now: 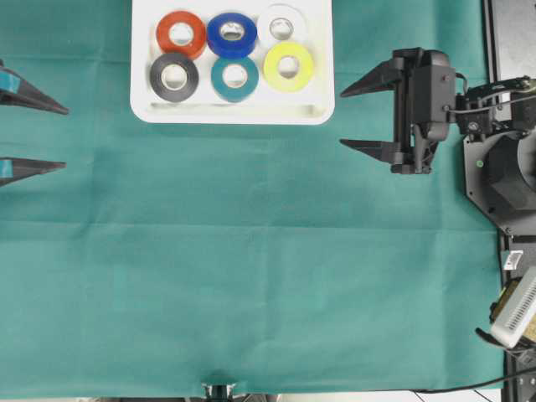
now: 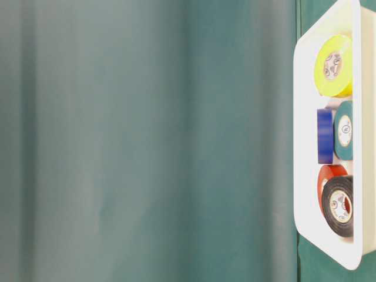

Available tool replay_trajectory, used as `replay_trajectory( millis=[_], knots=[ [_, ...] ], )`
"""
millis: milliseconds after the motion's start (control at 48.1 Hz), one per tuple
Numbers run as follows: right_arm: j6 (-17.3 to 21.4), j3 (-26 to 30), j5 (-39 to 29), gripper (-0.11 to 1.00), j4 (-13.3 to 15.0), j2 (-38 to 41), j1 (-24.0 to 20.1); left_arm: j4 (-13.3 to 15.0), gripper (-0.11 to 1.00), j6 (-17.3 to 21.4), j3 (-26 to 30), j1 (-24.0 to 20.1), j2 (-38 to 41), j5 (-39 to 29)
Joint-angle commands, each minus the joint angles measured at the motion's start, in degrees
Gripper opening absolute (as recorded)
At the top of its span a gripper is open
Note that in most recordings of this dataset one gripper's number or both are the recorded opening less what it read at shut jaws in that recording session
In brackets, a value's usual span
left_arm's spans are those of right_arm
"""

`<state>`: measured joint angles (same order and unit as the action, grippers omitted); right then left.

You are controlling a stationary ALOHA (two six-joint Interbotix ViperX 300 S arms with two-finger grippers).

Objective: Put the tape alternately from left to right into the white case.

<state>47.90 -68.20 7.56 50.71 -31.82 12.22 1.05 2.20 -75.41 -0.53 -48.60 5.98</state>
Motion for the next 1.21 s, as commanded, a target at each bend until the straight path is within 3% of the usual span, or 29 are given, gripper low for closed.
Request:
replay_trajectory(
  millis=[0, 250, 1185],
  knots=[
    [0.3, -0.3, 0.2, 0.79, -0.2, -1.4, -0.1, 0.2, 0.97, 0.0, -0.4, 0.0, -3.0, -1.1],
    [3.1, -2.9, 0.1, 0.79, -0.2, -5.4, -0.1, 0.2, 0.97, 0.0, -2.5, -1.1, -9.3, -4.7],
    [3.3, -8.6, 0.0, 0.79, -0.3, -14.9, -0.1, 0.1, 0.97, 0.3, -5.7, -1.9, -16.8, -7.3]
  ],
)
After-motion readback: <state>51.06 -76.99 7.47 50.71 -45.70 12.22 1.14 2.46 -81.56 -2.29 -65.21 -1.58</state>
